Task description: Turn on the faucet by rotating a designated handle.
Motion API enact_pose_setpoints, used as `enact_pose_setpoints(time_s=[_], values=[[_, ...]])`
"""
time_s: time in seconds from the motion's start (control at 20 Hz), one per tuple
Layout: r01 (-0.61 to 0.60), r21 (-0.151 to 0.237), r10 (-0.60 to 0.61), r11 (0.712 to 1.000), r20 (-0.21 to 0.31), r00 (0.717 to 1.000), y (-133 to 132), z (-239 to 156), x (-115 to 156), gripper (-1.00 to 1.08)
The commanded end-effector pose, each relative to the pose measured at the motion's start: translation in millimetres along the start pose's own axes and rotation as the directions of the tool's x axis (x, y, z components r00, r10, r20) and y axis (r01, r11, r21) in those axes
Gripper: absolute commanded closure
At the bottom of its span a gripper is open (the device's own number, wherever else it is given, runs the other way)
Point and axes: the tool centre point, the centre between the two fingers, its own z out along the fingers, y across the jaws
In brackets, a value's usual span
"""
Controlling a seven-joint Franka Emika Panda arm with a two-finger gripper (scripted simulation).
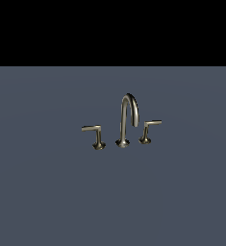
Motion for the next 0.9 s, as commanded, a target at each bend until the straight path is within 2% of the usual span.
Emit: enact_pose_setpoints(time_s=[0.0, 0.4, 0.85], values=[[-0.055, -0.001, 0.055, 0.998, 0.001, 0.998, -10, 17, 6, 1.08], [-0.231, -0.005, 0.231, 0.973, 0.002, 0.973, -39, 70, 30, 1.08], [-0.415, -0.009, 0.415, 0.91, 0.004, 0.91, -66, 129, 62, 1.08]])
